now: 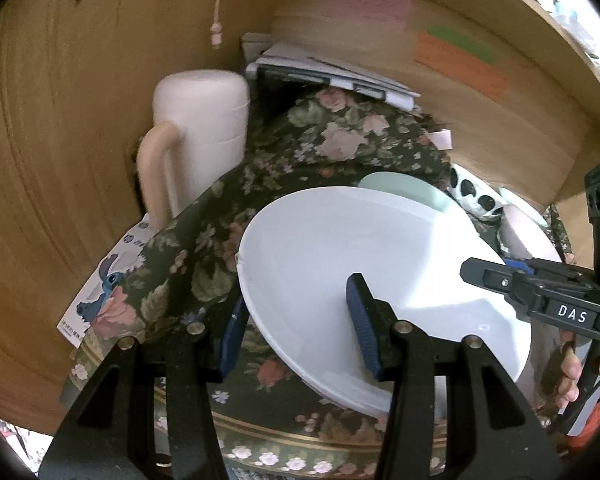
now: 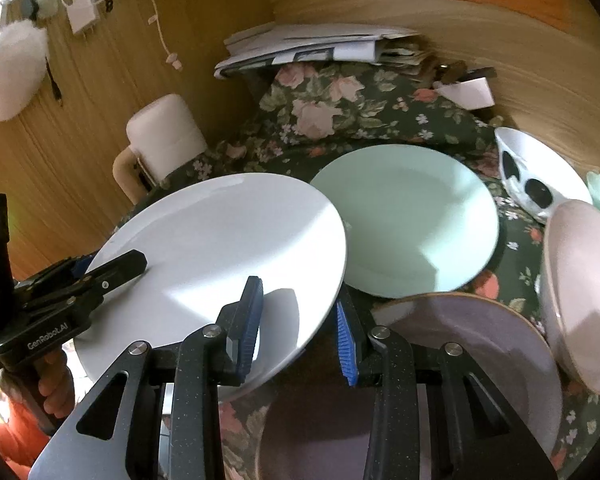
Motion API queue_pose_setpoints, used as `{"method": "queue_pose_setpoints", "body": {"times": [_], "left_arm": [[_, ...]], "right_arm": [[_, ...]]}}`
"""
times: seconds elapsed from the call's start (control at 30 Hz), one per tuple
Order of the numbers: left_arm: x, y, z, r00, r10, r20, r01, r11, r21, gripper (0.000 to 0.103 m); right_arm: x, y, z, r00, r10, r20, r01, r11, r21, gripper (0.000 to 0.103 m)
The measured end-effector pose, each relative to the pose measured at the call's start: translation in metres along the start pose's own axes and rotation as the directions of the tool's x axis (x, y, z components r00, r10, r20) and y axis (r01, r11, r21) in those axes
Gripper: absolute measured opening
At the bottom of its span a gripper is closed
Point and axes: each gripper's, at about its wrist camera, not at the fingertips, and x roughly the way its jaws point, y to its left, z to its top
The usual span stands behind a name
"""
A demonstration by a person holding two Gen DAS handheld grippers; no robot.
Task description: Organize plates and bowls
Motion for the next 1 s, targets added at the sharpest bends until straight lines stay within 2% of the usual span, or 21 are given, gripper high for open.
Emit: {"method": "queue_pose_setpoints", "body": {"times": [0.53,1.0], "left_arm": [[-0.010,-0.057,0.004,0.998,-0.069,0.012,0.068,0.994,0.082,0.049],[-0.012,-0.098,-0.007,0.993,-0.119,-0.002,0.118,0.984,0.131,0.049]], "right_arm": [[-0.052,-0.034,-0.014,0.995,-0.058,0.077,0.054,0.997,0.053,0.031],[-0.086,-0.057,-0.040,0.989,-0.113,0.099,0.104,0.991,0.090,0.031]]}}
